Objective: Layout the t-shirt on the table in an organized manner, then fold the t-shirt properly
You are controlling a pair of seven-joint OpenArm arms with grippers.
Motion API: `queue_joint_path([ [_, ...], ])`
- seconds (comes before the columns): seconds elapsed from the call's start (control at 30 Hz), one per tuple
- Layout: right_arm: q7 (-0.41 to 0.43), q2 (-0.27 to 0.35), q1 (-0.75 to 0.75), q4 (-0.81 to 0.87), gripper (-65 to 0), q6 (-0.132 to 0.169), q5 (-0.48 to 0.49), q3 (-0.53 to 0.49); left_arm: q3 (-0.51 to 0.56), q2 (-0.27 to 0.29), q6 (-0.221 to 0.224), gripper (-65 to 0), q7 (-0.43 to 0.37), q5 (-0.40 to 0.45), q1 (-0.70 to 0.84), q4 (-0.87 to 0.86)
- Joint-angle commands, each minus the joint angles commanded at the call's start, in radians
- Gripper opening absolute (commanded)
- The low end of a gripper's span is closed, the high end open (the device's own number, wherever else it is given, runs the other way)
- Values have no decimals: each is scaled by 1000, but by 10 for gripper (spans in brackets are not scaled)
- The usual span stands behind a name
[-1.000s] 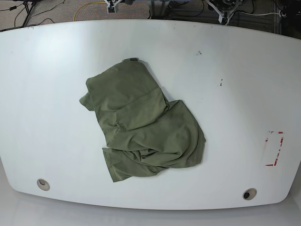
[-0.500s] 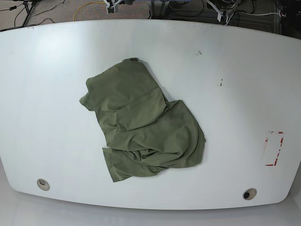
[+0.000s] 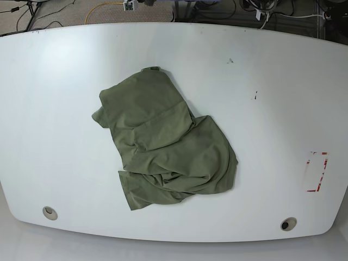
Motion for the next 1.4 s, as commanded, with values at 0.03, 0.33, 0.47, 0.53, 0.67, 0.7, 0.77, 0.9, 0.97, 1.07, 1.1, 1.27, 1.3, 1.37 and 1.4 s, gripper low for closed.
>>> queue_joint_path([
  [0.03,-5,0,-12,20,-558,0,0,0,0,-5,0,-424,0,-9,18,20],
  [0.33,-11,0,-169,212,-558,0,0,0,0,-41,0,-424,-2,-106,219,230],
  [0.47,-11,0,-227,272,-558,2,0,0,0,-41,0,-424,-2,-129,293,315],
  [0.53,-9,0,-250,290,-558,2,0,0,0,-43,0,-424,-2,-132,330,356],
  [0.67,-5,0,-298,339,-558,2,0,0,0,-63,0,-424,-3,-133,410,459],
  [0.7,-5,0,-313,358,-558,2,0,0,0,-66,0,-424,-3,-133,430,489],
  [0.77,-5,0,-339,394,-558,2,2,0,0,-66,0,-424,-3,-133,465,534],
  [0.9,-9,0,-410,500,-558,2,49,0,-2,-69,0,-424,-3,-133,539,638],
  [0.97,-9,2,-443,546,-558,2,87,2,-2,-69,0,-424,-3,-135,568,677],
  [1.07,-9,6,-499,620,-558,2,132,3,-2,-71,0,-424,-3,-135,620,735],
  [1.1,-9,8,-511,641,-558,2,138,3,-2,-71,0,-424,-3,-135,634,749],
  [1.27,-9,8,-594,760,-558,2,149,5,-2,-95,0,-424,-6,-137,698,824],
  [1.3,-9,8,-605,776,-558,2,149,5,-2,-95,0,-424,-6,-137,706,839],
  [1.37,-9,8,-605,824,-558,2,149,5,-3,-95,0,-425,-6,-137,723,876],
  [1.4,-9,8,-605,838,-558,2,149,5,-5,-95,0,-425,-6,-137,727,893],
])
